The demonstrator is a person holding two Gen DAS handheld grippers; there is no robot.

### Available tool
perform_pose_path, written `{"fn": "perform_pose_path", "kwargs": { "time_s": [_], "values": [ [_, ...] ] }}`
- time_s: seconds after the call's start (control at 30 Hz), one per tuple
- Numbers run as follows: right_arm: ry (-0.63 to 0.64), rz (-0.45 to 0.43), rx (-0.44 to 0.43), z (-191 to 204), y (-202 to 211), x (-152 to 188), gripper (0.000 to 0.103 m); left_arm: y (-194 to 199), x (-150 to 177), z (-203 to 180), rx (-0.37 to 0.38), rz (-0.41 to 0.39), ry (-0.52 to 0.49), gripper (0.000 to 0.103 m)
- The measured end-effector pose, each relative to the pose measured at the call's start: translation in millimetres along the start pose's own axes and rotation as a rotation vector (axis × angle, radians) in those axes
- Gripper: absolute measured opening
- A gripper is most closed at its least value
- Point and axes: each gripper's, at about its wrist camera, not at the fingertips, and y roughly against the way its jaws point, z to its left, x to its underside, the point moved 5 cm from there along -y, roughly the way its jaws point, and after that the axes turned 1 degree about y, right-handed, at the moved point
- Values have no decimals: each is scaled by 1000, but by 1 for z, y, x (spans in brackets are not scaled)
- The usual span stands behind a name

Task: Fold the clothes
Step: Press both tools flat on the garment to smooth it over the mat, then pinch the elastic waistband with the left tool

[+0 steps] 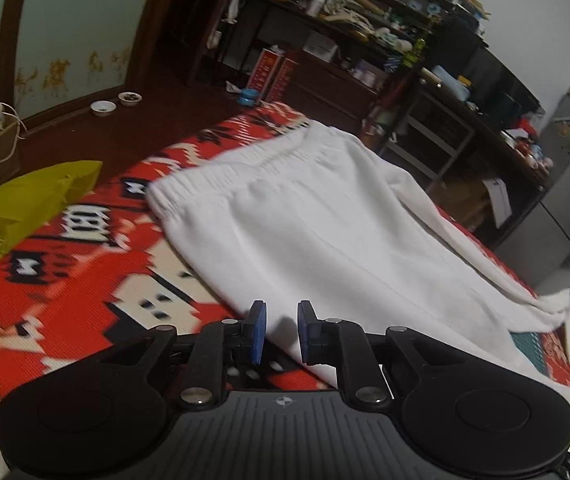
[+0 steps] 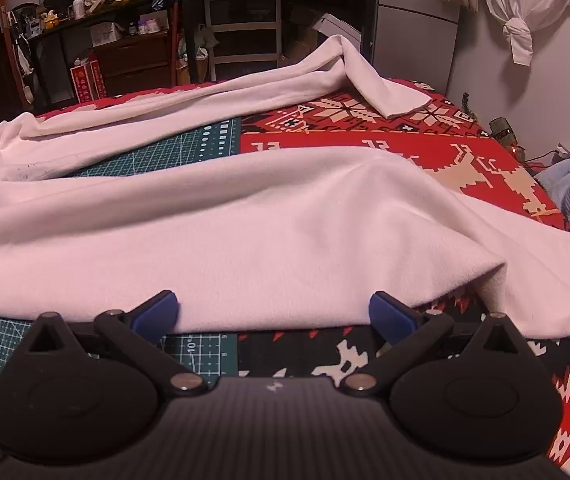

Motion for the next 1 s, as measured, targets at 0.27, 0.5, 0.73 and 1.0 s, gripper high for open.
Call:
{"fn": "perform_pose_path", "kwargs": {
  "time_s": [0.27, 0.5, 0.73, 1.0],
  "values": [
    [-9, -5, 9, 0, 1, 2, 103, -9, -27, 17, -154, -55, -43, 15],
    [-12, 0, 10, -1, 1, 1, 103, -9, -33, 34, -232, -56, -51, 15],
    [-13, 3, 12, -2, 0, 1, 103, -26, -33, 23, -244, -28, -151, 16],
    [-17, -2, 12, -1, 1, 3, 103, -36, -37, 14, -258, 1, -229, 6]
  ]
}}
